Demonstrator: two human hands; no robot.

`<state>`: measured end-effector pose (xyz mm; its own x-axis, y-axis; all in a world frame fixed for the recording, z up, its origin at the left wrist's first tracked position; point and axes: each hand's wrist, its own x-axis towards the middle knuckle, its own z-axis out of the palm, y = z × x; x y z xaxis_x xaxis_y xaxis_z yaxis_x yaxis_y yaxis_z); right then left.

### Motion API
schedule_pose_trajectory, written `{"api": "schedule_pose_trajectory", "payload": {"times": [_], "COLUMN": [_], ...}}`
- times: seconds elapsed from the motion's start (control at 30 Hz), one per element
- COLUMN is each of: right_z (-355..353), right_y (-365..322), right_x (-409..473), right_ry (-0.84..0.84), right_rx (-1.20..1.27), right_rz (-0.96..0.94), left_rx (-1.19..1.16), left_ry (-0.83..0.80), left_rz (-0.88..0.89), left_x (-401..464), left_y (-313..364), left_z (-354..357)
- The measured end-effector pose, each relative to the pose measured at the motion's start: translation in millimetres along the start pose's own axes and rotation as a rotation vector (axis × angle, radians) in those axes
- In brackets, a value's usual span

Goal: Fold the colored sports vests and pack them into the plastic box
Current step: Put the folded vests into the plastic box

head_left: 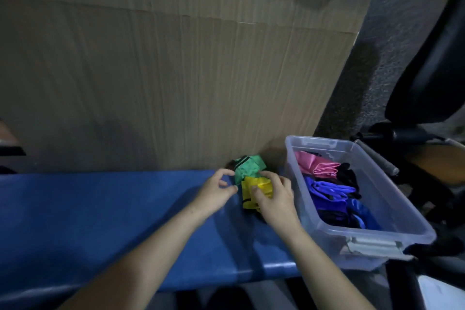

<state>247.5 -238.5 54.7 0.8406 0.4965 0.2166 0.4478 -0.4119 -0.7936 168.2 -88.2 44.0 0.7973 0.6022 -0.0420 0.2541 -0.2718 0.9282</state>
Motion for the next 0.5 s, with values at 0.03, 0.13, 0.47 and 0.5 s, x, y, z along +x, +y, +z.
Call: {"api": "schedule_pose_trajectory", "payload": {"times": [0.03, 0.13, 0.47, 0.5], "right_z": [4.9, 20.8, 48.7, 49.7], "right_y": [6.4, 26.7, 62.8, 64.0], "right_x": [2.1, 9.1, 33.6, 36.0], "right_ry": [-0.002, 0.016, 0.045, 0.041], "right_rx": [-0.002, -0.030, -0.118, -0.086], "right_rz": [0.024, 0.053, 0.194, 0.224], "left_rx": [-0.005, -0.009, 0.033, 0.032], "left_ry": [-0.014, -0.048, -0.080, -0.082], "left_rz": [-0.003, -0.022, -0.027, -0.020], "left_x": [3.2, 15.6, 58.8, 60.3], "left_y": [-4.8, -20.0, -34.1, -33.3], "left_z": [4.3, 19.5, 62.9, 64.6]}}
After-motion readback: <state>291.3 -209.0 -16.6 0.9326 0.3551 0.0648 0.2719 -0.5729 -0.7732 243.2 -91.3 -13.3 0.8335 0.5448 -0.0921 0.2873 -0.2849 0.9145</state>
